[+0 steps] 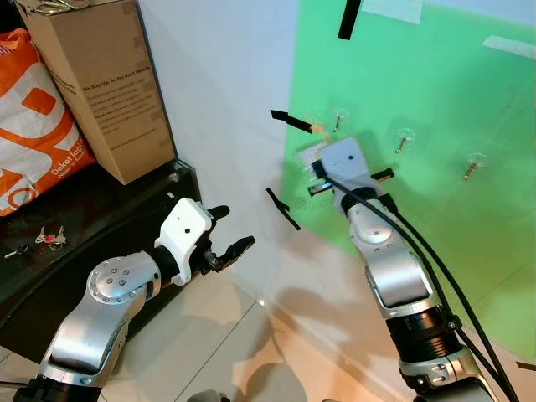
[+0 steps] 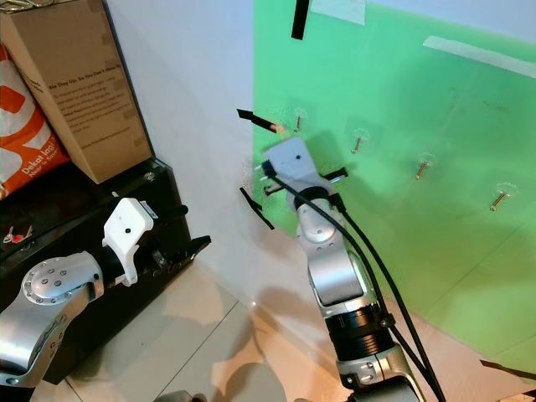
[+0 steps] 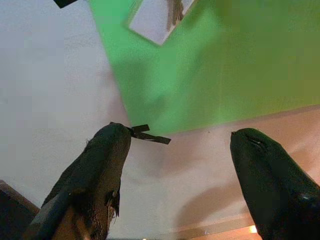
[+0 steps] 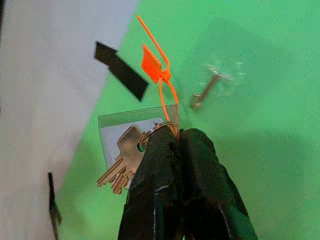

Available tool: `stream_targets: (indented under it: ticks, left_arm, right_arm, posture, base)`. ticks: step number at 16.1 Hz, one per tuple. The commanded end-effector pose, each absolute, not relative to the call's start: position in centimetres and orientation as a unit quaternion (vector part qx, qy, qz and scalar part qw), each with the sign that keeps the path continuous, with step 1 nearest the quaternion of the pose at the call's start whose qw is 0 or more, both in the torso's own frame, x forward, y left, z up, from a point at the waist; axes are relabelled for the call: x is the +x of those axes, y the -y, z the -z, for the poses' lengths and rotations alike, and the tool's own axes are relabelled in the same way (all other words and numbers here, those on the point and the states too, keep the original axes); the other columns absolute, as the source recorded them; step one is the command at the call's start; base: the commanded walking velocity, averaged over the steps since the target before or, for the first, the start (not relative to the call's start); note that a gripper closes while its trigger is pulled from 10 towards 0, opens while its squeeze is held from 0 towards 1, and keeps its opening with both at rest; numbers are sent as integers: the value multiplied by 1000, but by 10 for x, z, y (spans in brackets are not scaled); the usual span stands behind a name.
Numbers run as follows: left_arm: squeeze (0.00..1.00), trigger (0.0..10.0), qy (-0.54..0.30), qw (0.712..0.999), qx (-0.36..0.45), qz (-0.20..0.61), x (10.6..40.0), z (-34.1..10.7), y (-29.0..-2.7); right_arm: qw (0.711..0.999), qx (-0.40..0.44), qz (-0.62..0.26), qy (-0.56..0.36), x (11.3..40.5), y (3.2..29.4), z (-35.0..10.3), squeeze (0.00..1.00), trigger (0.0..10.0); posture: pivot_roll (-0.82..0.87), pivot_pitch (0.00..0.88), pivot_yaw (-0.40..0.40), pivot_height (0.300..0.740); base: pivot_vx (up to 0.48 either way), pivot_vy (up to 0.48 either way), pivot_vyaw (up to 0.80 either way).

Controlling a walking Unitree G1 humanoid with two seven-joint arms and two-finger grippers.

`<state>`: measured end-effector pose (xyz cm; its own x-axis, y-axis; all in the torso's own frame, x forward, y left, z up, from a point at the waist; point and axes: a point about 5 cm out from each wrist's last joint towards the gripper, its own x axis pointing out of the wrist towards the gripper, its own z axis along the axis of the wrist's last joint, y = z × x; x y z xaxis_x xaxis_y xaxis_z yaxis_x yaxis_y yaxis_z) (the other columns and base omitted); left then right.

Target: Hang keys on a hook

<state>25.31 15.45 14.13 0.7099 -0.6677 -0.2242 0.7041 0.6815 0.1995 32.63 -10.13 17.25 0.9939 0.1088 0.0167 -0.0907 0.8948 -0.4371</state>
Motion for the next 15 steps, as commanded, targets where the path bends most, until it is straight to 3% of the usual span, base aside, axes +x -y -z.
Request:
stream_targets:
  ticks: [1,8,15]
  left_arm:
    - [0,10000,-65,913,143,376,254,-144,-155]
    - [0,10000,-65,913,143,377,254,-144,-156]
    - [0,10000,-66,913,143,377,253,-144,-156]
  right_arm:
    - [975,-214,-37,55,329,102,-189,0,10000]
    - [976,-208,-15,63,330,107,-192,0,10000]
    - [974,-216,-56,47,330,96,-183,0,10000]
  posture:
    - [12,0,23,740]
    - [12,0,26,740]
    - [15,0,24,740]
  base:
    - [0,0,0]
    - [0,0,0]
    - [0,0,0]
